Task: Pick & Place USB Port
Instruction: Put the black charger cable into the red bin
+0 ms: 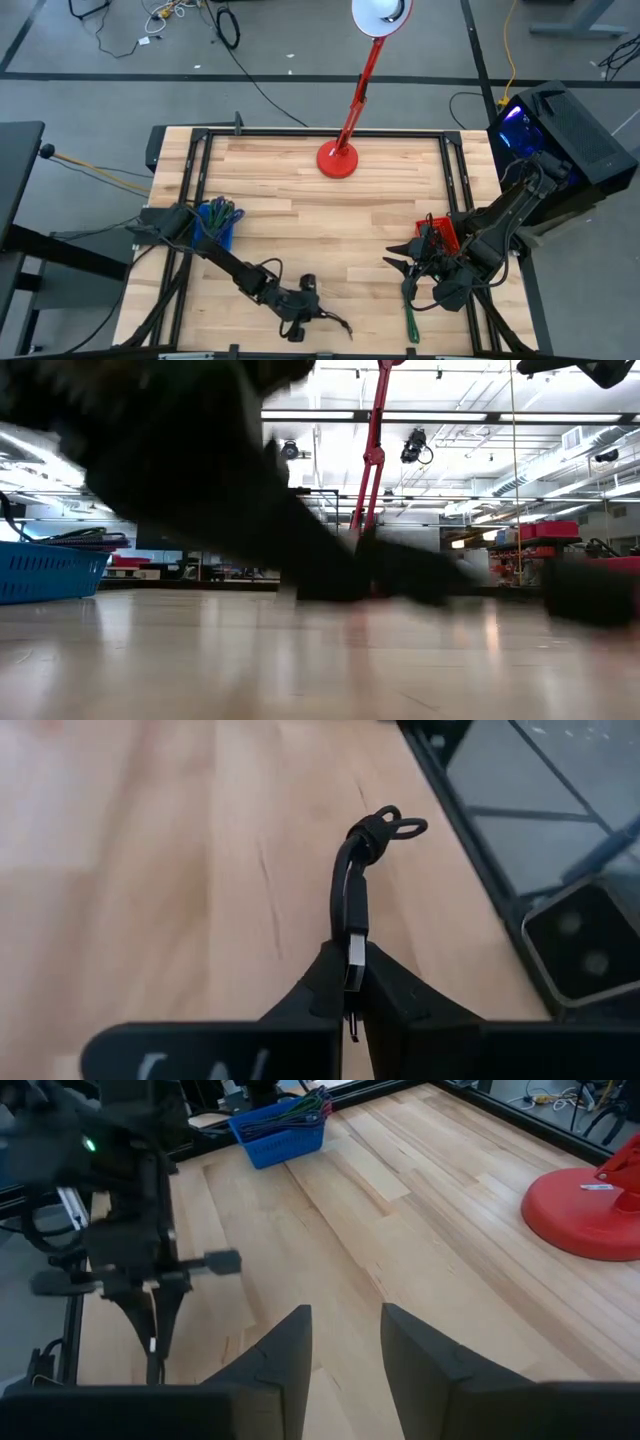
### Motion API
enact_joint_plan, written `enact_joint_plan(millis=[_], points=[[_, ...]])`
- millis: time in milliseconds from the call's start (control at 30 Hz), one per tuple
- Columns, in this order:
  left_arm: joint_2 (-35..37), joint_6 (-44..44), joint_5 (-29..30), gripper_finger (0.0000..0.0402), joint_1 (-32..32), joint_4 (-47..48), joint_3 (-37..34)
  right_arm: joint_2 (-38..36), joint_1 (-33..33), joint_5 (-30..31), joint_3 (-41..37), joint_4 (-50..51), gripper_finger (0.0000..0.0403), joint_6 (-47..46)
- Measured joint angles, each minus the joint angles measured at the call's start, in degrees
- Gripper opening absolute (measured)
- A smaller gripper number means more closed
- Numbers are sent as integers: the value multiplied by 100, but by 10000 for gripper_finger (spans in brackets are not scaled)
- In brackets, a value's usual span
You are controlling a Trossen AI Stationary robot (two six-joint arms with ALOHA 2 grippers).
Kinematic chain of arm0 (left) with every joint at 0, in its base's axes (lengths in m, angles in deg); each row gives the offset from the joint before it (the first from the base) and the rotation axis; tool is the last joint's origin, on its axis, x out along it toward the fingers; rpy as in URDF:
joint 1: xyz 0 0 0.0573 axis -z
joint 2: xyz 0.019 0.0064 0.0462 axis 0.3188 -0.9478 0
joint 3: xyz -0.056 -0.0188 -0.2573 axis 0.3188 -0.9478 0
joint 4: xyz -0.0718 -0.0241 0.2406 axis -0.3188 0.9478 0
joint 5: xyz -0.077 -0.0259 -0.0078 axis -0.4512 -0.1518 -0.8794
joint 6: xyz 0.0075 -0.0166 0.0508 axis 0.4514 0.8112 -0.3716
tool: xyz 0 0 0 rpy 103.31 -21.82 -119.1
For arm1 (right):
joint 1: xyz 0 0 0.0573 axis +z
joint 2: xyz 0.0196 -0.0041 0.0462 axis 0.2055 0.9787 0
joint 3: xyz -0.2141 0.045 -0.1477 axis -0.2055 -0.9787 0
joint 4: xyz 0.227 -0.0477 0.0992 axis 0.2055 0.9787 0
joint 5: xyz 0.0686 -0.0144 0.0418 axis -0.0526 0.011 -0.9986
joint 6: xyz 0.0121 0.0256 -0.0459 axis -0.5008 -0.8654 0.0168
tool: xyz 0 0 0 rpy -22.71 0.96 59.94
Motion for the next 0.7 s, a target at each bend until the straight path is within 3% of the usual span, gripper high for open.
enact_joint_plan(millis=[267,367,567,700], points=[[771,-376,1042,16,144,510,4,114,0,8,-2,-168,123,46],[1000,-468,1452,16,149,760,4,381,-60,-36,-4,-713,123,559],[1316,-841,1837,16,-37,892,75,842,-545,-996,-7,-2581,123,2269],[1379,-1032,1964,16,-224,1756,593,960,-830,-1432,-7,-3087,123,2752]])
